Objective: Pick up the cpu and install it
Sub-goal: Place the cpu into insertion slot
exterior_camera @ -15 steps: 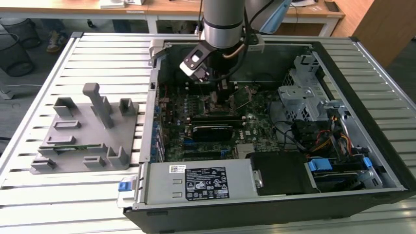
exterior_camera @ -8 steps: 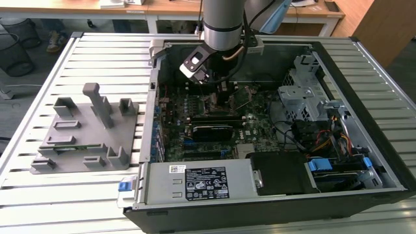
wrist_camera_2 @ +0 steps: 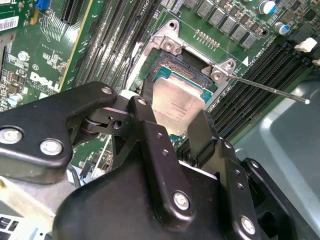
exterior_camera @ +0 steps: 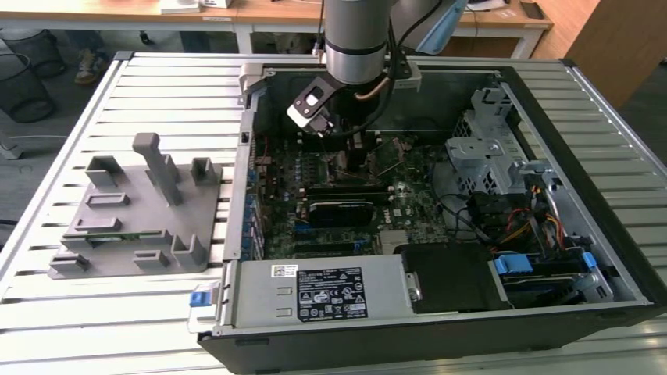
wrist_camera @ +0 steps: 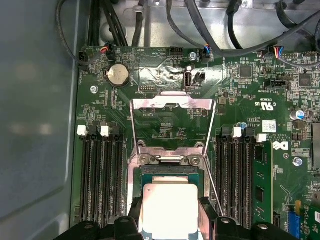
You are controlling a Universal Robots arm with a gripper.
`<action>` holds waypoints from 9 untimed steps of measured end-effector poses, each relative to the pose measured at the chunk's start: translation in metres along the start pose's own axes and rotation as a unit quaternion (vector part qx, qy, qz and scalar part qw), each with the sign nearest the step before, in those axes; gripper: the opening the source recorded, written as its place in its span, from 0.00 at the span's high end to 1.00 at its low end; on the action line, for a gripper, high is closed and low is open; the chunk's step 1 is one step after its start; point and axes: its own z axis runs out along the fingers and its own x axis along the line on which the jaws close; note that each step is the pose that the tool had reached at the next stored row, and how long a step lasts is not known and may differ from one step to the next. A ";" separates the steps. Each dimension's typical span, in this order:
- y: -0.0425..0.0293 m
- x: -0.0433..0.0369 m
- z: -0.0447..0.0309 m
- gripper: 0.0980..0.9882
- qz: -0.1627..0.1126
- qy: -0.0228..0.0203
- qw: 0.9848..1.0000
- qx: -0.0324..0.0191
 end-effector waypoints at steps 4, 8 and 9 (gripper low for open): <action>-0.0001 0.0000 0.0015 0.52 0.001 0.000 1.000 0.000; -0.0002 0.0000 0.0035 0.52 0.002 0.000 1.000 0.000; -0.0003 0.0000 0.0041 0.52 0.003 0.000 1.000 0.000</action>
